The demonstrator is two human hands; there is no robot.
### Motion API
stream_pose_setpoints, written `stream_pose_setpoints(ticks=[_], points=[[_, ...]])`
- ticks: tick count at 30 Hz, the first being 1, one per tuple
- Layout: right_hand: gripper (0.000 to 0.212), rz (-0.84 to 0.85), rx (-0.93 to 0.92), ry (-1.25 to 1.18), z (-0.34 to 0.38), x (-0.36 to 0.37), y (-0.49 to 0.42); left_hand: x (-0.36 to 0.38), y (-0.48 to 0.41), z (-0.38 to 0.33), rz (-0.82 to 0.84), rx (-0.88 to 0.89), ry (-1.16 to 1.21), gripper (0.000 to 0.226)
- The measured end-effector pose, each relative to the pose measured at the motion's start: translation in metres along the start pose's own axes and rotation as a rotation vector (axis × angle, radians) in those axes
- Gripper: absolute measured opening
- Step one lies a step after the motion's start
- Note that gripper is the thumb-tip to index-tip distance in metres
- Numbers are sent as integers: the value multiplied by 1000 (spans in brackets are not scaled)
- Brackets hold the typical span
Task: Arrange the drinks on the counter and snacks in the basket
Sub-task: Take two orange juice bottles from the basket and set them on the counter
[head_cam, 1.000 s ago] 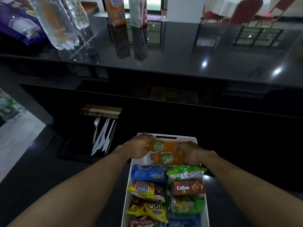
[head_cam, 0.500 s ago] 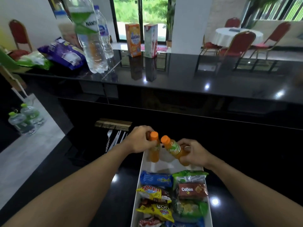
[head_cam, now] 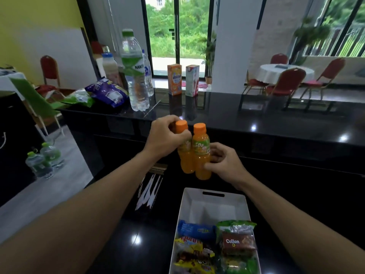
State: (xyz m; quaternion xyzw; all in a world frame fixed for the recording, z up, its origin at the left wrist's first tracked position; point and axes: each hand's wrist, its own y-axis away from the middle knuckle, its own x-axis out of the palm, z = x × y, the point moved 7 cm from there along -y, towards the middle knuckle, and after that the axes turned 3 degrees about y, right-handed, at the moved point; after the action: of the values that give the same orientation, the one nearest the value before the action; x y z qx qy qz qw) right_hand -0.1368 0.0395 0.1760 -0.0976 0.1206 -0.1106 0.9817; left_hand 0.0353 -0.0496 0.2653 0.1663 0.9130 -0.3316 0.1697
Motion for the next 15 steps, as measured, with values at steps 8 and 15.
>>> stream_pose_setpoints(ticks=[8, 15], points=[[54, -78, -113, -37, 78, -13, -45, -45, -67, -45, -44, 57, 47, 10], [49, -214, -151, 10, 104, -31, -97, -39, -114, -44, -68, 30, 8, 20]])
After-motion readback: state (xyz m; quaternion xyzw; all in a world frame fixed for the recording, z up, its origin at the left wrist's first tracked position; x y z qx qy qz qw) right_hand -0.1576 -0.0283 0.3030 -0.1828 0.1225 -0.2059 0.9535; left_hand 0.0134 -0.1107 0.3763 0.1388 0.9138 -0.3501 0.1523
